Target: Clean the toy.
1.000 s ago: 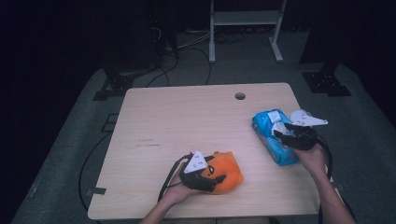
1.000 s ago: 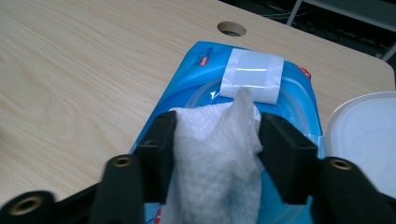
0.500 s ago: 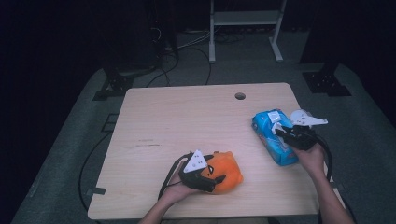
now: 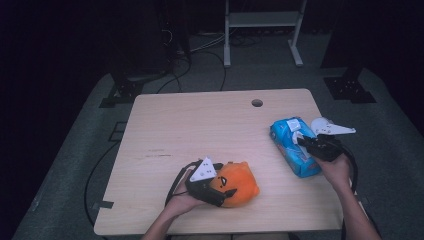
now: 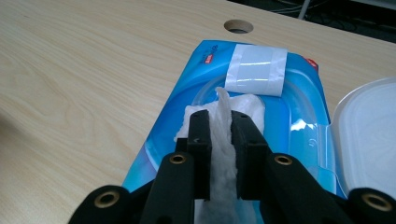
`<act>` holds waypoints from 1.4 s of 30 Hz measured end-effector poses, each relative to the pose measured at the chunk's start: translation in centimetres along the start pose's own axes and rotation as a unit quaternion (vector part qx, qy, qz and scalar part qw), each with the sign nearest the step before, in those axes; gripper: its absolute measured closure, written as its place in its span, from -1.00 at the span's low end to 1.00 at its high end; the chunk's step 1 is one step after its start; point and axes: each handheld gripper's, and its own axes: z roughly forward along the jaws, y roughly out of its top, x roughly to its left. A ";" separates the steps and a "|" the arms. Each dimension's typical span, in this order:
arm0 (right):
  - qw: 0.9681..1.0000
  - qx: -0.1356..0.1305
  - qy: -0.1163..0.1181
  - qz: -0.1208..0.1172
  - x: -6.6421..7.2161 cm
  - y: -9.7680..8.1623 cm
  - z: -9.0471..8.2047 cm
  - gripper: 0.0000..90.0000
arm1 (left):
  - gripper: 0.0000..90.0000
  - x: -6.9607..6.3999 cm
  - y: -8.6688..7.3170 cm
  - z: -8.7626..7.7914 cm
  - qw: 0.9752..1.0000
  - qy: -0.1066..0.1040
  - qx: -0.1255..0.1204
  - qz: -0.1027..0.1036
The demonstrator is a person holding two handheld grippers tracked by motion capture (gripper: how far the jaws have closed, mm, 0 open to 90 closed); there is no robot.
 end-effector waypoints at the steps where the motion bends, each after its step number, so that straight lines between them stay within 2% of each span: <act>1: 1.000 0.002 0.000 0.002 0.0 0.0 0.0 0.74 | -0.78 0.0 0.0 -0.2 1.000 0.002 0.000 0.001; 3: 1.000 0.005 -0.001 0.004 -0.1 -0.1 -0.1 0.75 | -0.78 0.2 -0.2 -0.7 1.000 0.005 -0.002 0.000; 7: 1.000 -0.004 0.007 0.013 -0.1 0.2 -0.7 0.80 | -0.77 0.5 -0.9 -0.8 1.000 0.007 0.009 -0.007; 10: 1.000 -0.008 0.010 0.009 0.1 0.6 -1.2 0.82 | -0.77 0.7 -1.1 -0.9 1.000 0.004 0.009 -0.014; 13: 1.000 -0.018 0.015 0.003 0.5 1.1 -2.2 0.83 | -0.71 0.8 -1.3 -1.0 1.000 0.000 0.010 -0.010; 15: 1.000 -0.021 0.017 -0.004 0.8 1.4 -2.7 0.84 | -0.71 0.8 -1.5 -0.8 1.000 -0.004 0.019 -0.012; 19: 0.999 -0.037 0.030 -0.020 1.7 2.0 -4.2 0.84 | -0.69 0.9 -2.0 -0.6 1.000 -0.003 0.017 -0.012; 22: 0.997 -0.058 0.052 -0.027 3.0 2.4 -5.6 0.84 | -0.69 1.1 -2.1 -0.5 1.000 -0.003 0.015 -0.020; 23: 0.995 -0.069 0.065 -0.034 3.8 2.6 -6.3 0.84 | -0.69 1.1 -2.2 -0.4 1.000 -0.004 0.013 -0.022; 24: 0.995 -0.069 0.065 -0.034 3.8 2.6 -6.3 0.84 | -0.69 1.2 -2.3 -0.3 1.000 -0.005 0.011 -0.022; 25: 0.992 -0.080 0.084 -0.041 4.8 2.8 -7.0 0.84 | -0.69 1.1 -2.4 -0.2 1.000 -0.004 0.012 -0.022; 26: 0.992 -0.080 0.084 -0.041 4.8 2.8 -7.0 0.84 | -0.69 1.1 -2.4 -0.1 1.000 -0.004 0.011 -0.023; 27: 0.989 -0.092 0.110 -0.046 5.9 2.9 -7.5 0.84 | -0.69 1.1 -2.4 -0.1 1.000 -0.004 0.010 -0.022; 28: 0.989 -0.092 0.110 -0.046 5.9 2.9 -7.5 0.84 | -0.69 1.1 -2.4 -0.1 1.000 -0.003 0.010 -0.021; 29: 0.987 -0.094 0.122 -0.051 6.7 3.0 -7.7 0.84 | -0.69 1.0 -2.4 -0.1 1.000 -0.002 0.011 -0.020; 31: 0.982 -0.098 0.151 -0.065 8.2 3.1 -8.0 0.84 | -0.69 1.0 -2.4 -0.1 1.000 -0.002 0.011 -0.019; 35: 0.970 -0.103 0.203 -0.084 11.2 3.2 -8.6 0.84 | -0.69 1.1 -2.5 0.0 1.000 -0.002 0.010 -0.020; 37: 0.963 -0.106 0.231 -0.090 12.3 3.3 -8.8 0.84 | -0.69 1.1 -2.5 0.0 1.000 -0.002 0.009 -0.019; 38: 0.956 -0.105 0.258 -0.091 13.2 3.4 -8.9 0.84 | -0.69 1.1 -2.5 0.0 1.000 -0.002 0.009 -0.020; 39: 0.956 -0.105 0.258 -0.091 13.2 3.4 -8.9 0.84 | -0.69 1.1 -2.5 0.0 1.000 -0.002 0.008 -0.020; 40: 0.953 -0.104 0.272 -0.090 13.6 3.5 -8.8 0.84 | -0.69 1.0 -2.5 0.0 1.000 -0.001 0.008 -0.020; 41: 0.951 -0.098 0.279 -0.092 14.0 3.5 -8.6 0.84 | -0.69 1.0 -2.5 0.0 1.000 -0.002 0.007 -0.019; 42: 0.949 -0.083 0.286 -0.105 14.8 3.4 -7.9 0.84 | -0.69 1.0 -2.5 0.0 1.000 -0.002 0.007 -0.019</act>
